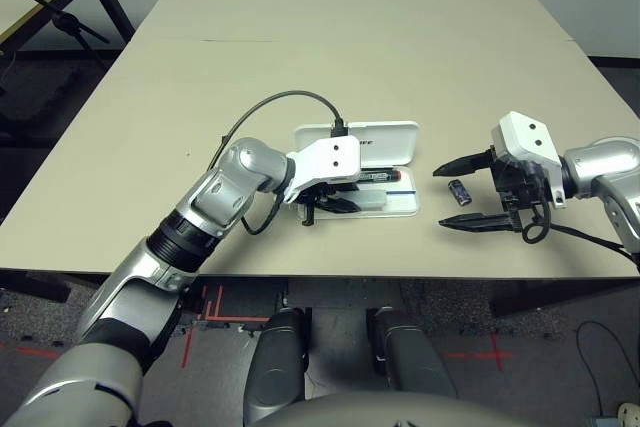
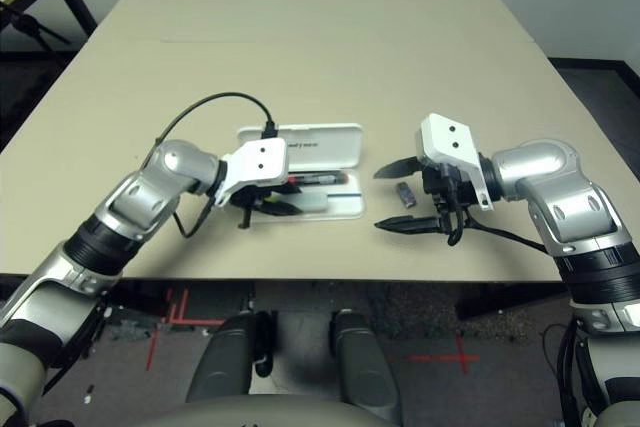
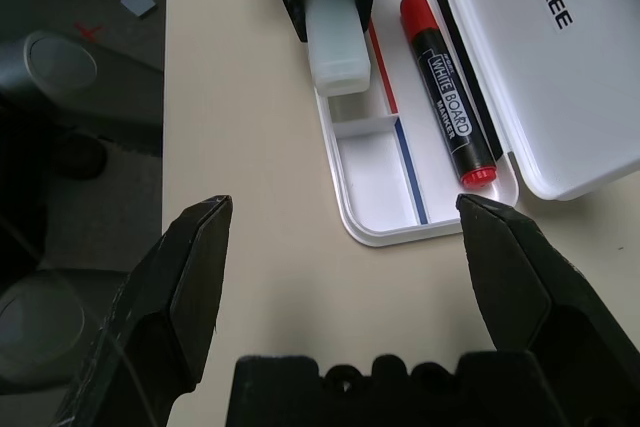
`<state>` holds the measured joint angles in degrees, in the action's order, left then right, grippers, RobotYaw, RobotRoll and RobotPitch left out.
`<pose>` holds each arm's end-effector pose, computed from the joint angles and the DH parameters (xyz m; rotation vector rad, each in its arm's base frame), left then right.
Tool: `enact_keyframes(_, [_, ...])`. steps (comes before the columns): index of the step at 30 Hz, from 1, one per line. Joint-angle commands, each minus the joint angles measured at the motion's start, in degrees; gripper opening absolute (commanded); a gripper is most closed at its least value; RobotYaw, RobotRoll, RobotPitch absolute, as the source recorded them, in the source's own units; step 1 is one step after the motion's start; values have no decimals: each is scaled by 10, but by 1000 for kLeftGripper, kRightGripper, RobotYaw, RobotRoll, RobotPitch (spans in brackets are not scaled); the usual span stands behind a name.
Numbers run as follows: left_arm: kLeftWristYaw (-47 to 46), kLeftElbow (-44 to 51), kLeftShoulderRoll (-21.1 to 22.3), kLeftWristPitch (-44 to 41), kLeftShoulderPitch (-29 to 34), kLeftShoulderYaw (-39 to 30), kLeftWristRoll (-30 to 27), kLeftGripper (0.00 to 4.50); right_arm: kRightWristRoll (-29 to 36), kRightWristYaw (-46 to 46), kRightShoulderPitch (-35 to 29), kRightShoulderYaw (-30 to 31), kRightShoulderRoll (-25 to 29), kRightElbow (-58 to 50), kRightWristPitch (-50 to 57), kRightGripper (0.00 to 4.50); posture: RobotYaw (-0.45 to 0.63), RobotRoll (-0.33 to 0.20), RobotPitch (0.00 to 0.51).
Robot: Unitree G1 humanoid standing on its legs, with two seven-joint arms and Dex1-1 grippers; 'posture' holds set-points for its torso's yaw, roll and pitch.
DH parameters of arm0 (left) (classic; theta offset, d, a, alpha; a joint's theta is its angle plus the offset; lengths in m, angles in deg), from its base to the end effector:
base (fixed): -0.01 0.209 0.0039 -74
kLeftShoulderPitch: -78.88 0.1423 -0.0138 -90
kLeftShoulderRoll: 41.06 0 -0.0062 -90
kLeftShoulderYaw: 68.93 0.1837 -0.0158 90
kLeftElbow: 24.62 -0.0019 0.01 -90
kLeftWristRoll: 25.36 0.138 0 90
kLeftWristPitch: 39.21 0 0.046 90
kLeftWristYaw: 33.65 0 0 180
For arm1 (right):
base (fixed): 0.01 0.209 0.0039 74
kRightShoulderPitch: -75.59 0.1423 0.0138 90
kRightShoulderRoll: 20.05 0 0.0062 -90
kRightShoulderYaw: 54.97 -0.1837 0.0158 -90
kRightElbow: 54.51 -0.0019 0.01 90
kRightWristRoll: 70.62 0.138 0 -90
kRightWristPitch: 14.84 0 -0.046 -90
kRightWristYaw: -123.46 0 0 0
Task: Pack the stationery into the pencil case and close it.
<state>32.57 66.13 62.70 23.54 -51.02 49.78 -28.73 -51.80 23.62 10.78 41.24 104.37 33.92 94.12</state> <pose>0.2899 0.1247 0.1670 0.7033 0.3162 -1.4447 0.2631 -0.2573 0.1896 -0.5331 0.3295 1.3690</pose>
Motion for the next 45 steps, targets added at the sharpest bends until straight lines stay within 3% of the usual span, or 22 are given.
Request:
enact_keyframes(1, [3, -12, -5, 6, -1, 10, 11, 1091, -3, -1, -9, 2, 3, -6, -6, 4500, -4, 0, 124])
enact_keyframes(14, [2, -14, -3, 6, 5, 9, 24, 1091, -5, -9, -17, 6, 0, -14, -7, 4500, -7, 0, 131])
enact_keyframes(23, [-2, -1, 6, -2, 3, -6, 23, 4474, 3, -10, -16, 6, -5, -15, -2, 4500, -1, 0, 135])
enact_keyframes(29, [12, 44, 40, -21, 5, -44, -5, 4474, 6, -8, -14, 3, -6, -15, 3, 4500, -1, 0, 136])
enact_keyframes(40, [36, 179, 157, -72, 80, -153, -90, 4474, 1, -10, -11, 1, -3, -3, 2, 4500, 12, 0, 134])
enact_keyframes(45, [63, 104, 188, 19, 120, -189, -99, 4474, -6, -14, -5, 1, 1, 6, 6, 4500, 25, 0, 132])
